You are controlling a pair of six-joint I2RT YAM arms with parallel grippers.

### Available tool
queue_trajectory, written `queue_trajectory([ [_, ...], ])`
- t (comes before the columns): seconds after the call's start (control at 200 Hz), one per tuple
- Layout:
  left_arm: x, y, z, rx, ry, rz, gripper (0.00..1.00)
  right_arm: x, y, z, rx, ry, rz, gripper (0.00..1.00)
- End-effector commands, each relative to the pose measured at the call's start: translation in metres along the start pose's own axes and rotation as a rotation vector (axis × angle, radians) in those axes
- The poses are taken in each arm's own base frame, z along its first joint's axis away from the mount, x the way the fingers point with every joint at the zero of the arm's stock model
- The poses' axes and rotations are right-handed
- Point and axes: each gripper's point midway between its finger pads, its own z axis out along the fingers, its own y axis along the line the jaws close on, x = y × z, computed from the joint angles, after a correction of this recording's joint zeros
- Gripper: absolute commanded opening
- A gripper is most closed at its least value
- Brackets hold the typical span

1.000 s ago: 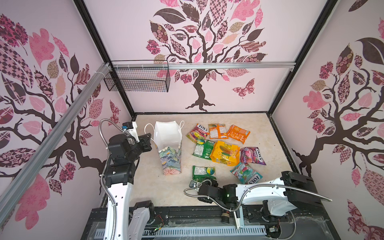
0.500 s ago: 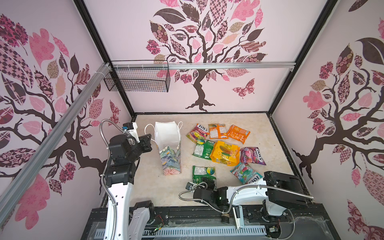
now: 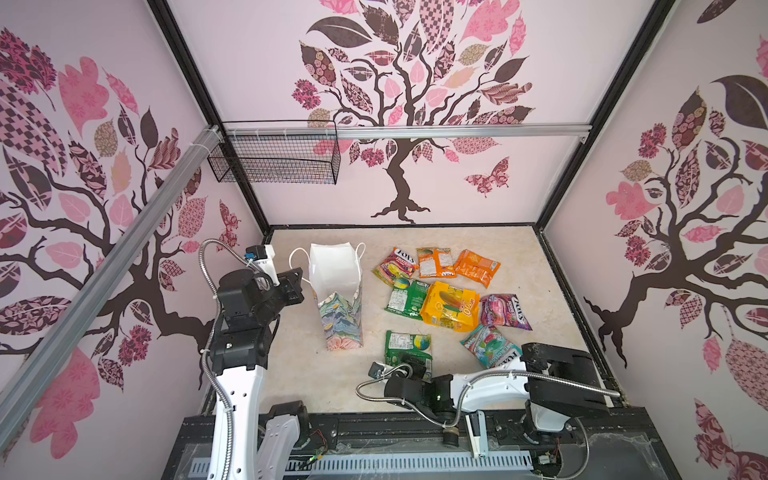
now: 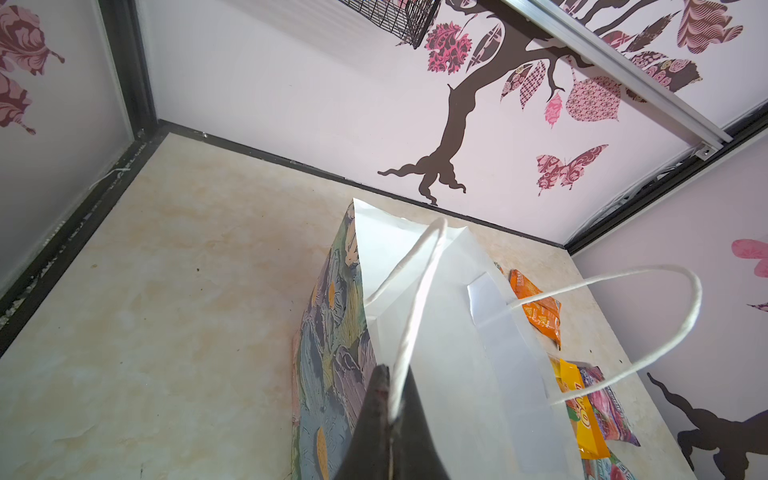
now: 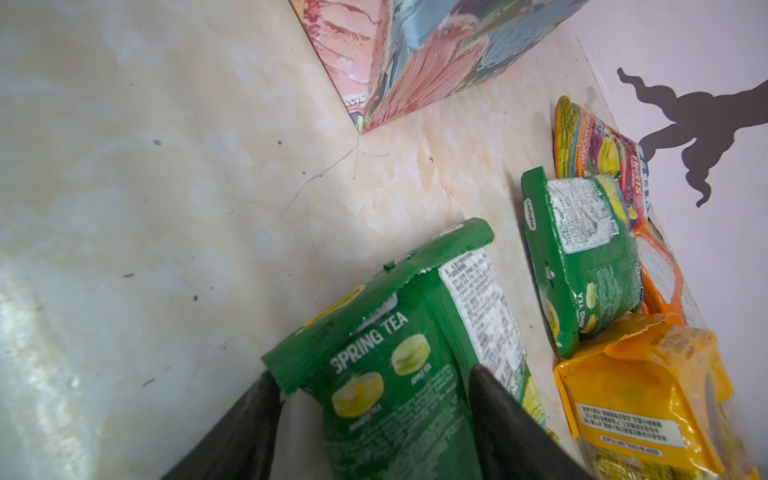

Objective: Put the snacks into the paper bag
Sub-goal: 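Lower the right gripper onto the green Spring Tea candy bag nearest the robot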

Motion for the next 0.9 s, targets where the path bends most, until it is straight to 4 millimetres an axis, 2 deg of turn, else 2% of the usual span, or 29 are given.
queue_trajectory([
  [0.0,0.008,0.004,0.006,0.003,0.017,-0.004,0.00,0.004,0.000,0.004,0.023,-0.001,0.005,0.68],
  [0.125,0.009,0.002,0.009,0.019,0.026,-0.001,0.00,0.001,0.002,0.005,0.010,-0.009,0.015,0.53],
  [0.26,0.010,0.002,0.009,0.024,0.020,0.009,0.00,-0.007,0.005,0.002,-0.019,-0.025,0.030,0.24],
  [0.365,0.012,0.008,0.013,0.007,0.012,0.014,0.00,-0.012,0.003,-0.002,-0.039,-0.004,0.038,0.11],
  [0.425,0.014,0.010,0.016,0.002,0.018,0.012,0.00,-0.019,-0.002,-0.006,-0.048,0.018,0.070,0.00],
  [0.57,0.017,0.020,0.020,-0.052,0.064,-0.010,0.00,-0.027,-0.008,-0.017,-0.071,0.000,0.137,0.00],
  [0.71,0.023,0.016,0.023,-0.021,0.101,-0.022,0.00,-0.030,-0.014,-0.021,-0.057,-0.061,0.167,0.00],
  [0.895,0.014,0.004,0.014,0.024,0.047,-0.014,0.00,-0.038,-0.027,-0.023,0.002,-0.022,0.128,0.00],
])
